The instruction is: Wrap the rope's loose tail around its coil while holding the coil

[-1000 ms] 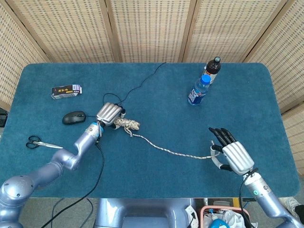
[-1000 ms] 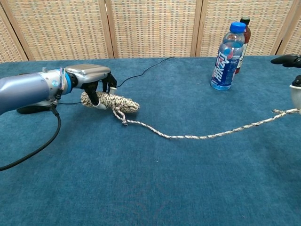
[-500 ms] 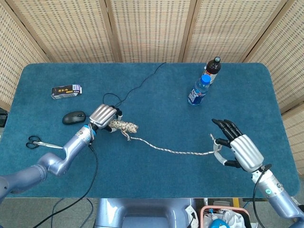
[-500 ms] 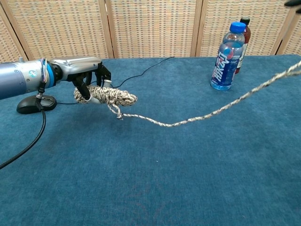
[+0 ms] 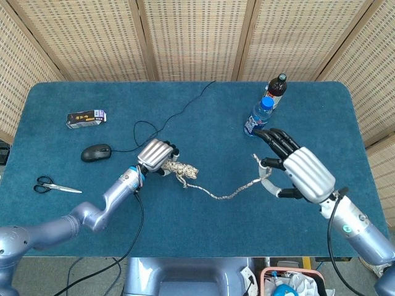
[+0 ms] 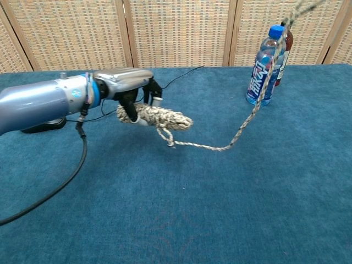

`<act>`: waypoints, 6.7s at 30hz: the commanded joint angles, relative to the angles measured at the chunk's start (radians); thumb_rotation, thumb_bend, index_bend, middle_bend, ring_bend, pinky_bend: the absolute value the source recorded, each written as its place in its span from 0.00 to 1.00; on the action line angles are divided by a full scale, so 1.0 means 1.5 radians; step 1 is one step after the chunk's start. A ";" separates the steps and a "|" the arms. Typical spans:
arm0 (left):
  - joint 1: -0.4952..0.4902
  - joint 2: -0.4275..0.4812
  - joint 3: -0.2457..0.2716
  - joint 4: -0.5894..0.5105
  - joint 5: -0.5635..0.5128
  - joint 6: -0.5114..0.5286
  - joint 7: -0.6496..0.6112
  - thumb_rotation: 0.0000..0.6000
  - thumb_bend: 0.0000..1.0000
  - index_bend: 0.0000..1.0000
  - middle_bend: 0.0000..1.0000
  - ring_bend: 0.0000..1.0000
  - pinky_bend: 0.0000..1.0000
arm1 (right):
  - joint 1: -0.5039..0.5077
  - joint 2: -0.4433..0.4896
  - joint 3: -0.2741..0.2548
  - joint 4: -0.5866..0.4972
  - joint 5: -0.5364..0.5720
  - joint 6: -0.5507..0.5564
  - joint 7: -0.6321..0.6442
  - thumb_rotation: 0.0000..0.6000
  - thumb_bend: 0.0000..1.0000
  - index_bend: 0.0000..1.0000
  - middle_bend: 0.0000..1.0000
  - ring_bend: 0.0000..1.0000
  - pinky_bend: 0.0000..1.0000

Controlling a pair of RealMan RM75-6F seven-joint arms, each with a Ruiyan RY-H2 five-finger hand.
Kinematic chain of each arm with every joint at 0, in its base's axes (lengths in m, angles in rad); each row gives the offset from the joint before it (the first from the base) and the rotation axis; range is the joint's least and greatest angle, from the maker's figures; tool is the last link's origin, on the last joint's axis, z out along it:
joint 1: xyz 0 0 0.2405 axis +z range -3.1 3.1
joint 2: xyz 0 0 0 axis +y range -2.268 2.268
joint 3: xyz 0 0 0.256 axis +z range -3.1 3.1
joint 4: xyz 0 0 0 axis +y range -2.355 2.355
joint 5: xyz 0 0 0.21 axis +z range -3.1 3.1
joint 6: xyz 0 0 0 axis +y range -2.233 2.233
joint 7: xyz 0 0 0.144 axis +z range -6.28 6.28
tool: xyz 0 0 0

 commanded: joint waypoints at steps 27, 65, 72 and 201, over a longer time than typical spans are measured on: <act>-0.093 -0.088 -0.027 0.005 -0.013 0.008 0.084 1.00 0.27 0.61 0.49 0.40 0.52 | 0.328 0.069 0.221 -0.046 0.556 -0.306 -0.160 1.00 0.45 0.71 0.00 0.00 0.00; -0.062 0.033 0.054 -0.084 0.176 0.098 -0.269 1.00 0.35 0.65 0.52 0.41 0.51 | 0.385 -0.089 0.108 0.261 0.824 -0.396 -0.214 1.00 0.44 0.71 0.00 0.00 0.00; -0.055 0.057 0.039 -0.104 0.156 0.101 -0.331 1.00 0.35 0.66 0.53 0.41 0.51 | 0.340 -0.124 0.099 0.297 0.755 -0.430 -0.177 1.00 0.44 0.71 0.00 0.00 0.00; -0.132 -0.159 -0.068 0.128 -0.051 0.144 0.134 1.00 0.44 0.70 0.60 0.52 0.63 | 0.308 -0.255 0.198 0.030 0.621 -0.172 -0.255 1.00 0.44 0.71 0.00 0.00 0.00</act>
